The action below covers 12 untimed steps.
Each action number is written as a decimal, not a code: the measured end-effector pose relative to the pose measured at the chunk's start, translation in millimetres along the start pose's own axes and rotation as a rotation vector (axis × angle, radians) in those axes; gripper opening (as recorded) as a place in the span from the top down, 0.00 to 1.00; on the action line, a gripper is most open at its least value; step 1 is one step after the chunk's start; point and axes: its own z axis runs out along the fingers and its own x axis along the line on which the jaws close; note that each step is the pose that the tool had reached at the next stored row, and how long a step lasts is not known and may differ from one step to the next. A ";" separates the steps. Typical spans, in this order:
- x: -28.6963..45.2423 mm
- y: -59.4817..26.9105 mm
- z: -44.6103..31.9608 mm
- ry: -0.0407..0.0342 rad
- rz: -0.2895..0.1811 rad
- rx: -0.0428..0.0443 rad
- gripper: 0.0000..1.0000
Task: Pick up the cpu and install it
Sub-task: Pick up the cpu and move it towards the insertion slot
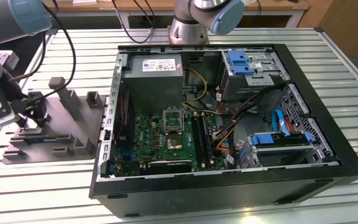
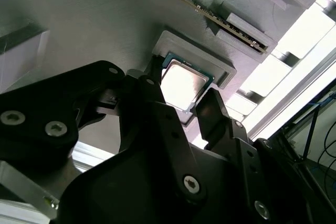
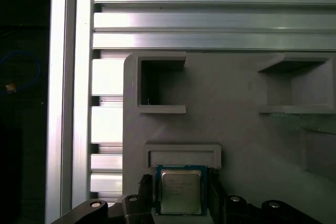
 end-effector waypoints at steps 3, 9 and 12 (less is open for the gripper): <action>0.2 0.0 -0.2 -0.0006 0.000 0.0002 0.47; 0.3 0.0 -0.2 -0.0025 0.000 0.0000 0.47; 0.4 0.0 -0.2 -0.0024 0.000 0.0001 0.48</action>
